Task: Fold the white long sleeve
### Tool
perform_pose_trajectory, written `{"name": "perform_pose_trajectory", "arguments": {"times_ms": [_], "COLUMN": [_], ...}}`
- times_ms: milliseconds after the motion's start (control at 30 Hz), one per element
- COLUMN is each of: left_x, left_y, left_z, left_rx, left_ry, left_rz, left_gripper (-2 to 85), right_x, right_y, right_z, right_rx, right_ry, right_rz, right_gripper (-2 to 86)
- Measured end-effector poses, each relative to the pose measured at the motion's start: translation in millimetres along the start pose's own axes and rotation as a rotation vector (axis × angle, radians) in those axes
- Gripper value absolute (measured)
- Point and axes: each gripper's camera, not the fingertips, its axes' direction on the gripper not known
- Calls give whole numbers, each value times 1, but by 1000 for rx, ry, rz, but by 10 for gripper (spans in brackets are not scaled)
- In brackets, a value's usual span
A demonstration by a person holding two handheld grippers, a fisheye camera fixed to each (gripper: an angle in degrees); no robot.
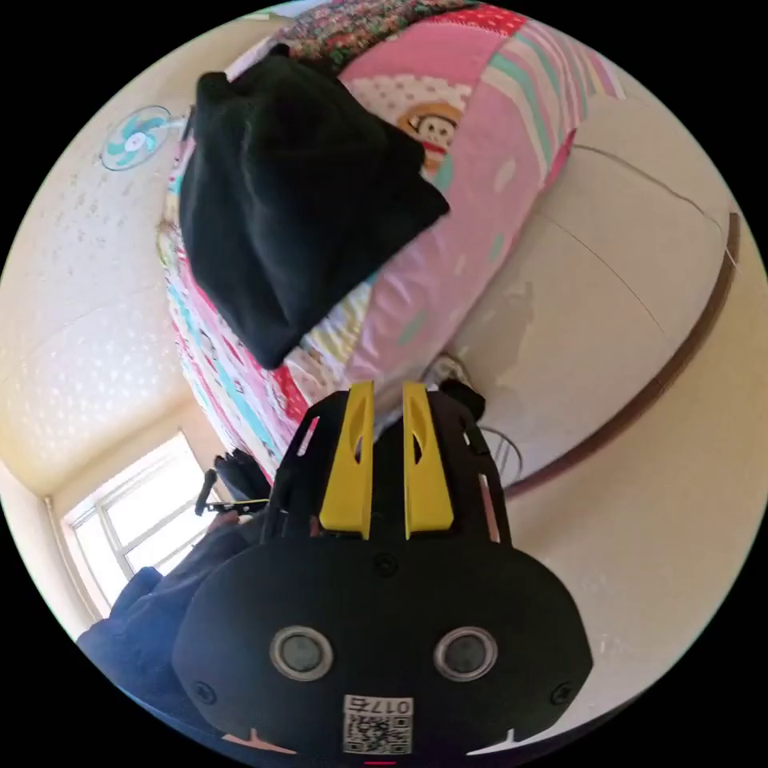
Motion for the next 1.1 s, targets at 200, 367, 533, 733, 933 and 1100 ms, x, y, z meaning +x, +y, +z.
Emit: {"name": "perform_pose_trajectory", "arguments": {"times_ms": [200,367,533,733,933,1100], "left_x": [-121,-162,-193,-257,-353,-431], "left_y": [116,201,266,326,416,476], "left_z": [69,168,243,239,197,186], "left_rx": [98,72,92,458,981,1273], "left_ry": [485,724,913,946,813,894], "left_rz": [-333,-563,-694,-856,-1047,-1154], "left_gripper": [-6,-6,-6,-5,2,40], "right_x": [7,-73,-191,-342,-416,-428], "right_y": [25,45,75,176,332,429], "right_z": [92,154,205,217,168,120], "right_rx": [-639,-746,-605,-151,311,526], "right_ry": [662,1040,1285,1085,536,226], "right_rz": [-45,-306,-665,-1134,-1437,-1503], "right_gripper": [14,7,6,4,3,4]}}
